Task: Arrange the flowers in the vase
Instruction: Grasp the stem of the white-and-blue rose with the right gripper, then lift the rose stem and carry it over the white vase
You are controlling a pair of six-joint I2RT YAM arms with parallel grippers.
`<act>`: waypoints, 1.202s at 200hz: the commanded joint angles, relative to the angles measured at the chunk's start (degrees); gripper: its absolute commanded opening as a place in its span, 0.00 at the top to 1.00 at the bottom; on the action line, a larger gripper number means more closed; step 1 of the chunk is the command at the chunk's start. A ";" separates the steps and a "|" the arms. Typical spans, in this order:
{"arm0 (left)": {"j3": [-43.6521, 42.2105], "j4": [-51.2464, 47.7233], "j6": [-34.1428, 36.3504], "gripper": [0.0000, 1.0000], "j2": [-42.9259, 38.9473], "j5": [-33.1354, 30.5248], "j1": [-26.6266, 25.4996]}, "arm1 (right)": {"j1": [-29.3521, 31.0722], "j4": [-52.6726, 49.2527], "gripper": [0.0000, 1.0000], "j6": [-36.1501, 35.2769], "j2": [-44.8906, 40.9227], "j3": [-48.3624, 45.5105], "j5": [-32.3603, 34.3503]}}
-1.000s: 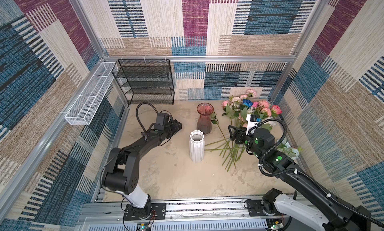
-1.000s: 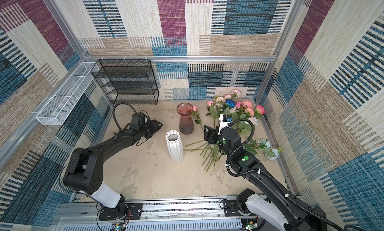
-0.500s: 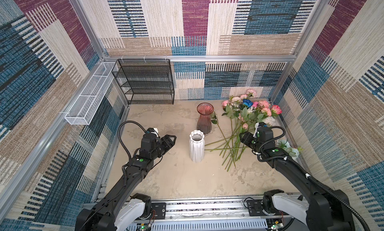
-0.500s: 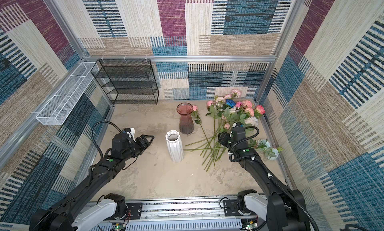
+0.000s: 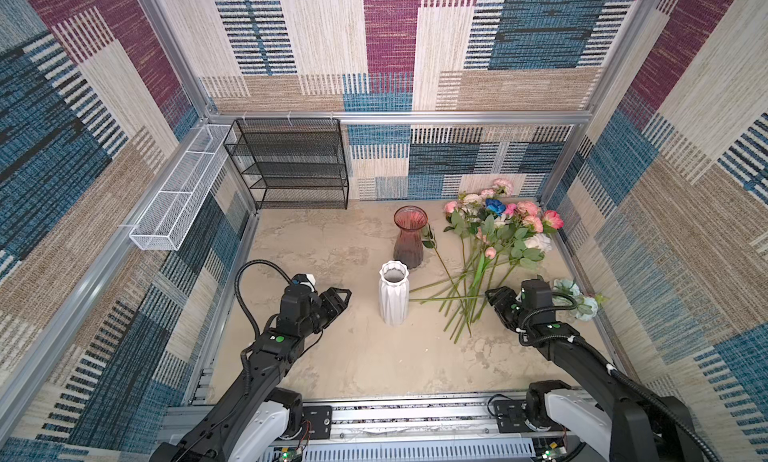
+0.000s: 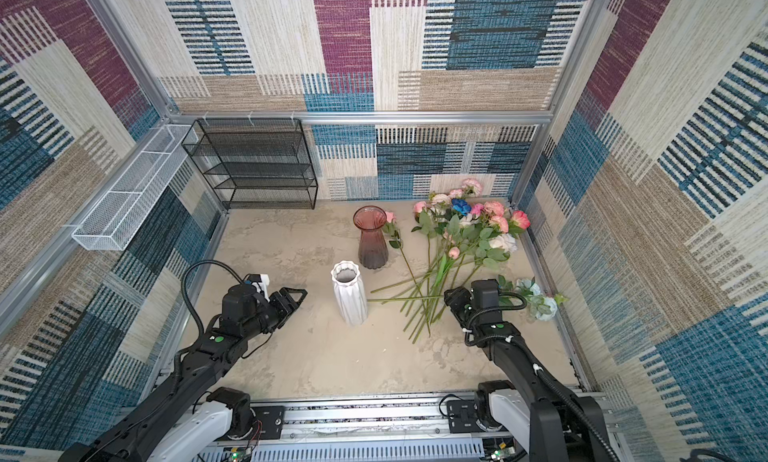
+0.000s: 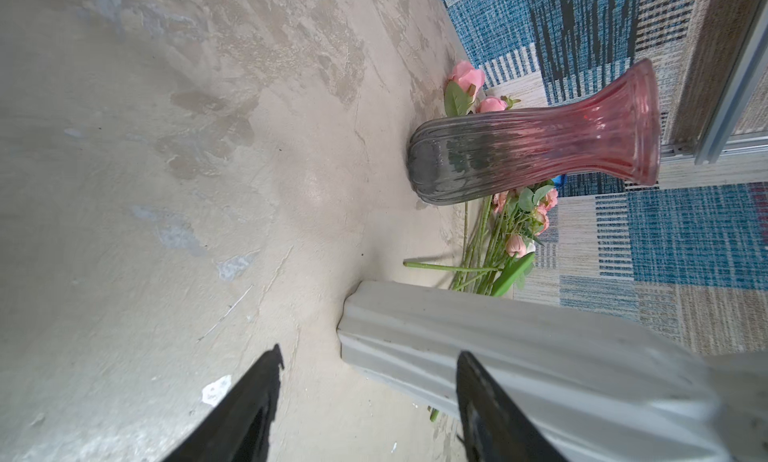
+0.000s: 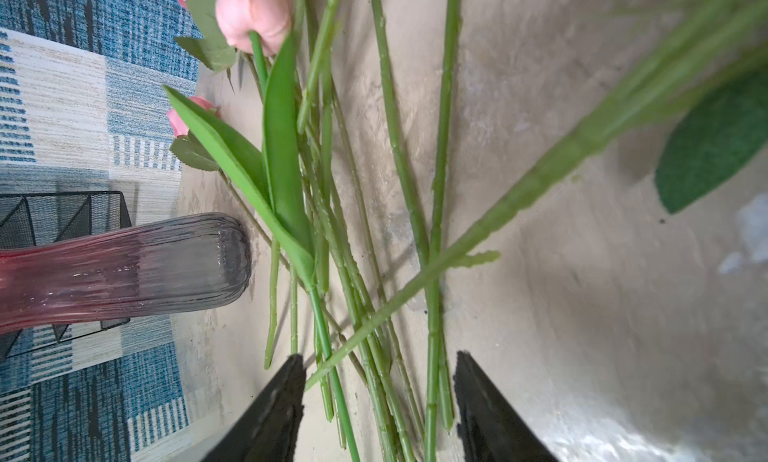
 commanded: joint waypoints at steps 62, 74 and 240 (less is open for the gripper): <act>-1.21 -0.17 -0.82 0.32 -1.80 1.01 -0.02 | -2.09 12.70 0.51 5.19 10.10 1.13 -2.27; -1.07 -0.80 -0.66 0.32 -2.13 0.86 0.01 | -2.36 12.70 0.54 4.91 11.92 1.95 -2.11; 2.68 -6.05 0.29 0.32 -5.41 0.60 -0.02 | -2.58 -4.56 1.00 -8.53 -6.98 12.48 3.47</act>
